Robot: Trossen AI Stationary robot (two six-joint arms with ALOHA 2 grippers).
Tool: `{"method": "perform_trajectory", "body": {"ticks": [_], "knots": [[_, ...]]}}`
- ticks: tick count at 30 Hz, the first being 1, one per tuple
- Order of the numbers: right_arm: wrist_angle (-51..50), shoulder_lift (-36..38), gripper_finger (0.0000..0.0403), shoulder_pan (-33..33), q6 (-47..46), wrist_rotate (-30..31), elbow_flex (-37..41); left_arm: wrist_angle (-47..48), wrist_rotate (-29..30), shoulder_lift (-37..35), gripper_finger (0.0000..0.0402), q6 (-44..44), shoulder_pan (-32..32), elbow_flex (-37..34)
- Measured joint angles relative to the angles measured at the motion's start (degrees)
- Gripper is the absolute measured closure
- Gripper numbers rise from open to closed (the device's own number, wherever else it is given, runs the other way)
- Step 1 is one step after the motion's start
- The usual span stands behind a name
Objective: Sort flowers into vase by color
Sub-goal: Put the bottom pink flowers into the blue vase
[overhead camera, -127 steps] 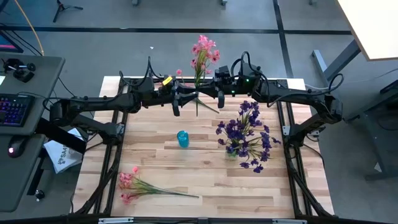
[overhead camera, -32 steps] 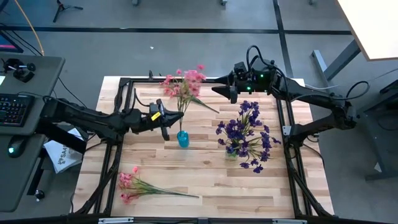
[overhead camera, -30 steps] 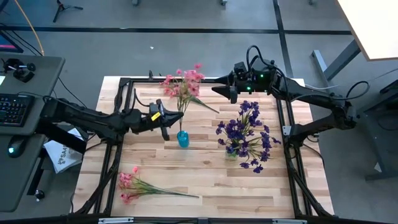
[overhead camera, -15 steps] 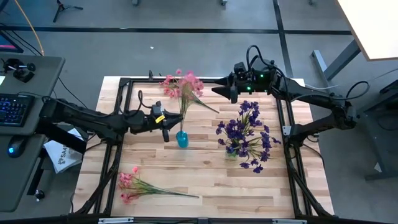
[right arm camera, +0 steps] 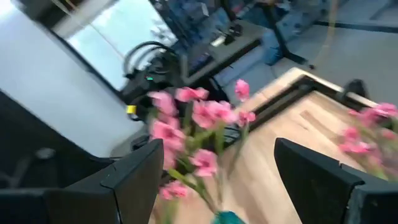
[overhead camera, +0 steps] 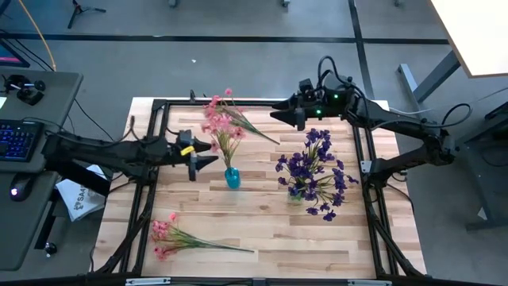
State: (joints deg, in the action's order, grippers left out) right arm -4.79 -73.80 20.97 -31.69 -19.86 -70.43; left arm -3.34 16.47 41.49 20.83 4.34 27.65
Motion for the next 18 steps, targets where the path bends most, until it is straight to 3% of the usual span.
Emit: {"method": "perform_trajectory", "body": {"ticks": [7, 13, 18], "knots": [[12.50, 0.09, 0.0102, -2.26, -8.34, -5.16, 0.00, 7.80, -8.21, -6.73, 0.0178, 0.62, 0.00, 4.71], [16.57, 0.09, 0.0102, -7.08, -13.40, -10.77, 0.00, 15.98, -18.30, -7.12, 0.0178, 8.29, 1.35, 10.04], [16.52, 0.09, 0.0102, -13.11, -13.45, -13.71, 0.00, 16.80, -18.94, -4.59, 0.0178, 16.11, 6.53, 13.55]]}}
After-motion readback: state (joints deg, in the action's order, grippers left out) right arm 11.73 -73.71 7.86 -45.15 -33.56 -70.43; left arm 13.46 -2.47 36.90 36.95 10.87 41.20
